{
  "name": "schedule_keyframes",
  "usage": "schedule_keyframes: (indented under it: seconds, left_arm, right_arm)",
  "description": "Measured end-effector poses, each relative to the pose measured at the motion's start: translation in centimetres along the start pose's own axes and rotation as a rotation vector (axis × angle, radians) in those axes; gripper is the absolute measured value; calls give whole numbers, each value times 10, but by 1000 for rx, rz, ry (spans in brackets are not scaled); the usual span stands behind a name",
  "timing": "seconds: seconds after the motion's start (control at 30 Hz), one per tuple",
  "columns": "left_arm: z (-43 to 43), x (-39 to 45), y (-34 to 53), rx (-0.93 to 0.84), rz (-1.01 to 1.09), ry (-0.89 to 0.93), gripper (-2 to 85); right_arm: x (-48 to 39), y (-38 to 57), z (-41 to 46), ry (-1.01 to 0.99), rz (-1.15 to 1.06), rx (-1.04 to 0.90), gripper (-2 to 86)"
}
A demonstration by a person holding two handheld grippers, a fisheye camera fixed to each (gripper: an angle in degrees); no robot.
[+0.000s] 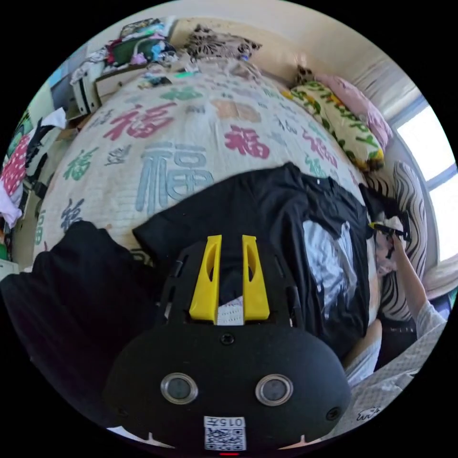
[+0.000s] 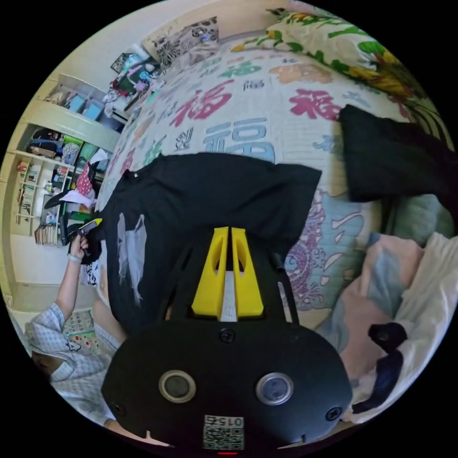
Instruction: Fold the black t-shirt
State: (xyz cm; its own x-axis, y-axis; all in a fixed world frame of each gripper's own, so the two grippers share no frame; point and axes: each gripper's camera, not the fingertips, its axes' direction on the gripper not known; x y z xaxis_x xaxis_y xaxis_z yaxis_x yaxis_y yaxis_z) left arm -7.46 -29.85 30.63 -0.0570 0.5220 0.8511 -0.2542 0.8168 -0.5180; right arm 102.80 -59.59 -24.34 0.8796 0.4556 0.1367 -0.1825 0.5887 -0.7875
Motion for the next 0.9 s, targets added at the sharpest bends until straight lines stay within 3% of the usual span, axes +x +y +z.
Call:
schedule_keyframes:
  seconds: [0.1,0.17,0.3,0.43,0.6,0.7,0.77,0.9]
  left_arm:
    - [11,14,19,-20,49,-119,54]
    - [24,13,30,-106,73,-306,43]
    - [12,21,59,-35,52,-308,39]
    - [-3,62,109,20,92,-211,79]
    - [34,102,206,-105,26,-7,79]
    - [75,107,242,-252,-42,142,85]
    - [90,113,250,-281,-43,186,88]
    - [122,135,240,-357,21,165,84]
  right_arm:
    - [0,1,25,65,-19,-143,-3]
    - [5,11,16,118,13,-88,-4]
    - [4,43,-10,151,37,15,-1]
    - [-43,115,-33,246,-132,40,19]
    - [-81,217,-18,302,-205,-73,56]
    - [-65,260,1,165,-92,-165,76]
    - [-44,278,14,-27,-3,-252,80]
    - [-32,294,23,-57,31,-277,64]
